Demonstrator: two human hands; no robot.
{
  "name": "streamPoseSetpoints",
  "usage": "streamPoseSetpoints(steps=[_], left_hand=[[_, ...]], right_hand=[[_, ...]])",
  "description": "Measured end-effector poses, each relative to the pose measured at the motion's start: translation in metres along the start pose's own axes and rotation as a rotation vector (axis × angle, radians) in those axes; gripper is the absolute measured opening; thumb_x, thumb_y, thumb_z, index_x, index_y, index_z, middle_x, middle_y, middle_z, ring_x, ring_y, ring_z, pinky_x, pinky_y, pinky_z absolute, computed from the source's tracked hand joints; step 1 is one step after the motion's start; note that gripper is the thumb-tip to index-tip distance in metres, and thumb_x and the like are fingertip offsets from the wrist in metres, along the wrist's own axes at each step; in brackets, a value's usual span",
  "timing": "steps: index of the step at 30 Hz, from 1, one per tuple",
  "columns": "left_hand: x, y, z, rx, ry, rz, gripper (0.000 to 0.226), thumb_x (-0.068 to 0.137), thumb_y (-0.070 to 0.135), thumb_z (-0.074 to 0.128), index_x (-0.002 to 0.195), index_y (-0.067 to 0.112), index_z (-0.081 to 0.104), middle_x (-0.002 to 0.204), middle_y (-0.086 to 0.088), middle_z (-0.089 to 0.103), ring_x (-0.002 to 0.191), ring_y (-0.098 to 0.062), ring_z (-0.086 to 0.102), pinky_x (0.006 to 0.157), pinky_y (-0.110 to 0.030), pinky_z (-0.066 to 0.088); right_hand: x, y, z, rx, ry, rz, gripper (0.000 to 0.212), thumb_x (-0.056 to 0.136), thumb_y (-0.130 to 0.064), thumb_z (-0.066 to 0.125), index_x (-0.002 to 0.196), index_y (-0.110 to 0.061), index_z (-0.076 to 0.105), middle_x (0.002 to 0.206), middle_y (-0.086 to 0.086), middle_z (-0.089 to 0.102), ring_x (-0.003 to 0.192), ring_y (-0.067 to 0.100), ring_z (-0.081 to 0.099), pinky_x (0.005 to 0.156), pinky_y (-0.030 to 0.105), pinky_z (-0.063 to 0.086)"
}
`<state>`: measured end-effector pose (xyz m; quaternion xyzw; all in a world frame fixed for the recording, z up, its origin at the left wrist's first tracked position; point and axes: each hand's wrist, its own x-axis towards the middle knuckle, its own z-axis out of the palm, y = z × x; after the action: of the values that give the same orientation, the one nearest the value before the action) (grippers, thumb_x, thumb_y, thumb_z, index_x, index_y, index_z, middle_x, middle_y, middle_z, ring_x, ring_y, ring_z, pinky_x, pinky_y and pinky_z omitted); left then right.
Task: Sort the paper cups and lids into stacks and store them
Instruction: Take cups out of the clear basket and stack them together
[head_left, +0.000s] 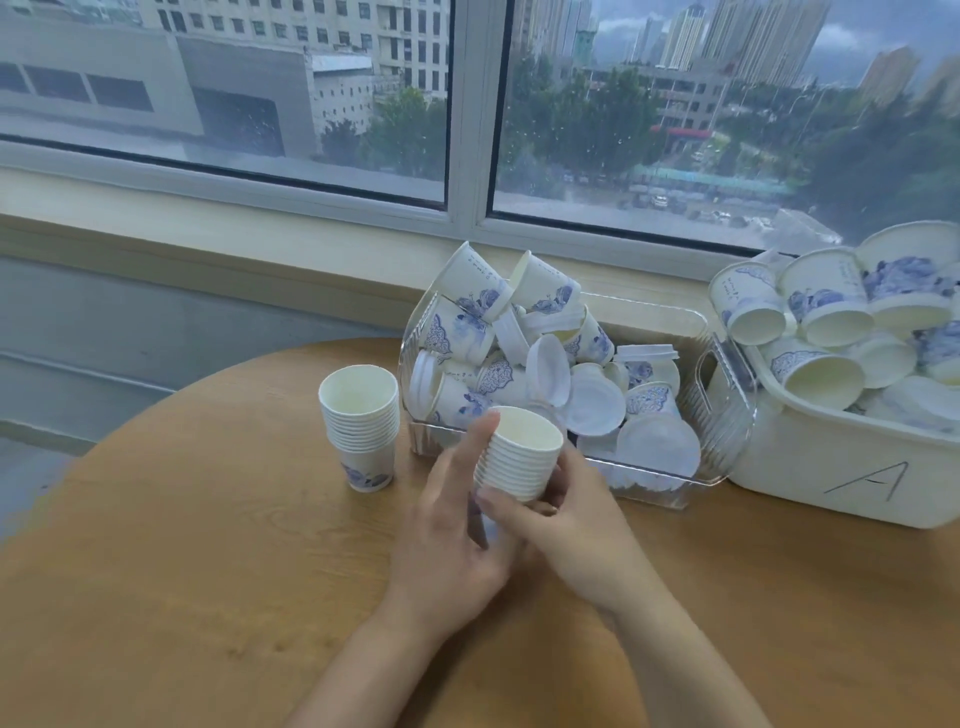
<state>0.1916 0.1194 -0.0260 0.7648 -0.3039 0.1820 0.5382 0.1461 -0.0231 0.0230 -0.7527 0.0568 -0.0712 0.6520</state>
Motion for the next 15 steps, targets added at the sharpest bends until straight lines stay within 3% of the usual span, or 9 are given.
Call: streamPoseSetpoints(steps=[2,4,6,9,13,15], left_hand=[[-0.002,0.001,-0.008,0.028,-0.072,0.019,0.096,0.082,0.011,0.082,0.161,0.035,0.034,0.143,0.027,0.050,0.126,0.011,0.052,0.104,-0.027,0.052],[-0.004,0.000,-0.021,0.036,-0.119,0.001,0.097,0.084,0.016,0.083,0.160,0.046,0.031,0.133,0.024,0.056,0.107,0.003,0.064,0.089,-0.029,0.058],[-0.007,-0.006,-0.036,0.068,-0.095,0.011,0.092,0.087,0.020,0.081,0.160,0.047,0.032,0.127,0.020,0.059,0.100,-0.001,0.068,0.082,-0.031,0.058],[-0.010,-0.017,-0.066,0.158,0.022,0.018,0.089,0.085,0.027,0.079,0.159,0.044,0.034,0.120,0.018,0.059,0.093,-0.004,0.068,0.078,-0.022,0.055],[-0.003,-0.032,-0.096,0.302,0.243,-0.084,0.094,0.077,0.028,0.092,0.154,0.035,0.037,0.101,0.007,0.048,0.085,-0.011,0.053,0.075,-0.035,0.054],[0.006,-0.043,-0.102,0.301,0.267,-0.170,0.111,0.069,0.034,0.097,0.158,0.029,0.030,0.110,0.004,0.045,0.098,-0.016,0.051,0.089,-0.041,0.052]], right_hand=[[-0.006,0.006,0.009,0.034,0.080,0.029,0.057,0.077,-0.016,0.094,0.127,-0.022,0.065,0.112,-0.005,0.080,0.107,0.013,0.075,0.097,0.039,0.060],[-0.009,0.009,0.016,0.030,0.139,0.012,0.058,0.074,-0.014,0.095,0.123,-0.023,0.066,0.108,-0.008,0.080,0.104,0.010,0.075,0.086,0.029,0.061],[-0.010,0.011,0.022,-0.018,0.196,-0.026,0.061,0.071,-0.017,0.097,0.122,-0.028,0.064,0.107,-0.016,0.078,0.101,0.003,0.074,0.079,0.020,0.059],[-0.007,0.019,0.033,-0.150,0.237,-0.070,0.061,0.071,-0.030,0.097,0.120,-0.033,0.062,0.108,-0.020,0.076,0.100,0.001,0.072,0.082,0.021,0.058],[-0.002,0.026,0.050,-0.290,0.251,-0.077,0.061,0.069,-0.046,0.095,0.118,-0.040,0.061,0.106,-0.026,0.074,0.095,-0.002,0.071,0.080,0.023,0.060],[-0.001,0.030,0.058,-0.338,0.273,-0.086,0.056,0.068,-0.048,0.095,0.114,-0.042,0.062,0.104,-0.025,0.073,0.094,-0.003,0.070,0.079,0.024,0.059]])
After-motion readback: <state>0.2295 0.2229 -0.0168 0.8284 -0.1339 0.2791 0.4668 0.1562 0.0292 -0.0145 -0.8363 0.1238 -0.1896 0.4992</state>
